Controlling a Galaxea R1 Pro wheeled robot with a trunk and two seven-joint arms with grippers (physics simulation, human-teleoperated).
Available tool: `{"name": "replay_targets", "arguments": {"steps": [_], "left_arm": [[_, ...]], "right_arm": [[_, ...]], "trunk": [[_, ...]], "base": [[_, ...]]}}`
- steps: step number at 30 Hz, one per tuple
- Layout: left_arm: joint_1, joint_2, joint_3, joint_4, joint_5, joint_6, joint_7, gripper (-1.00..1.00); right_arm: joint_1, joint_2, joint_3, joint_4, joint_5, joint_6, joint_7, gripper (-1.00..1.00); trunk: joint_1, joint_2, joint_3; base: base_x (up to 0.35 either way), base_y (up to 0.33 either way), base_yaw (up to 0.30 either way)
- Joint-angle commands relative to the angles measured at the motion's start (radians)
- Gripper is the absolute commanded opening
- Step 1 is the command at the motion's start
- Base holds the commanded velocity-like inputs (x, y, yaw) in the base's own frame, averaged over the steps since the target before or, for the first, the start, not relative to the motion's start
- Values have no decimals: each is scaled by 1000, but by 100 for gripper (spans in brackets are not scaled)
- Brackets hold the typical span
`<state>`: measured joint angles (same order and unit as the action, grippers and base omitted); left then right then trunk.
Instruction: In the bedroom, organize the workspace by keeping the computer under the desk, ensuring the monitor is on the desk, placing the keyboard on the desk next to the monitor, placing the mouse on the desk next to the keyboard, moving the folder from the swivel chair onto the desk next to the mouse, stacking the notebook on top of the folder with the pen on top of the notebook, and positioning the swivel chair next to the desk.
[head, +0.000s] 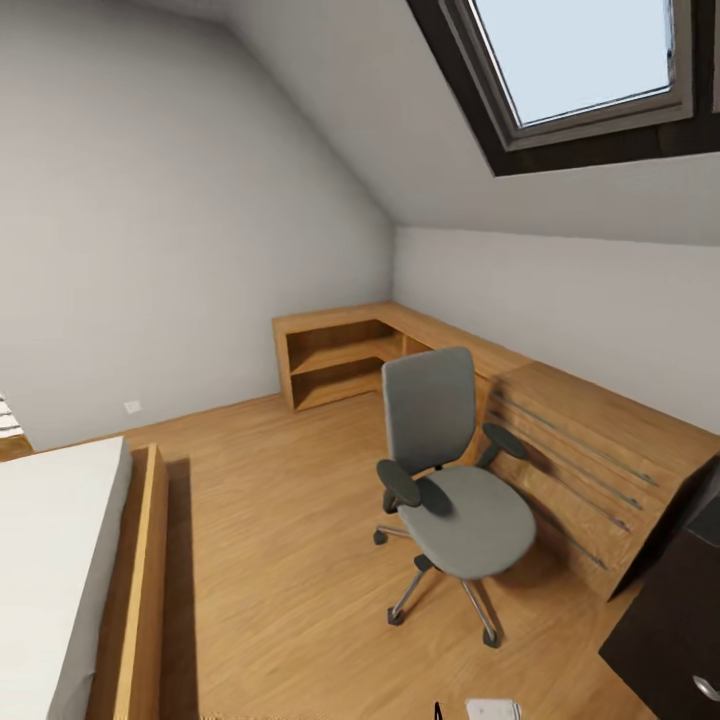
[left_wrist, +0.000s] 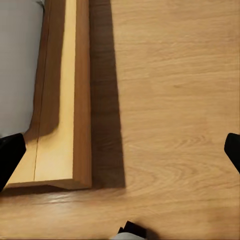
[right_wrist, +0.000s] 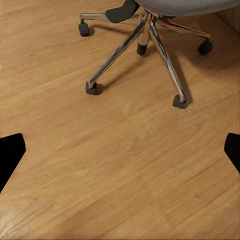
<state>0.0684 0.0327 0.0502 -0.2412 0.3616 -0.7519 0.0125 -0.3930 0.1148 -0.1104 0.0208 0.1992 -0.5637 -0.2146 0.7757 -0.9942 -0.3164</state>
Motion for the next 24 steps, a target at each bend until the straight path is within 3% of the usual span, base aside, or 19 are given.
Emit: {"name": "replay_targets", "arguments": {"steps": [1,24], "left_arm": [[1,0,5,-2,-6,0,1,100],[1,-1,5,-2,-7,38,0,100]], "right_arm": [[-1,0,-8,2,11,-3,-5,100],[-1,-1,-8,2,11,-4,-5,100]], "trunk": [[0,-1,-1],[0,-1,-10]], "base": [[0,0,259],[0,0,259]]}}
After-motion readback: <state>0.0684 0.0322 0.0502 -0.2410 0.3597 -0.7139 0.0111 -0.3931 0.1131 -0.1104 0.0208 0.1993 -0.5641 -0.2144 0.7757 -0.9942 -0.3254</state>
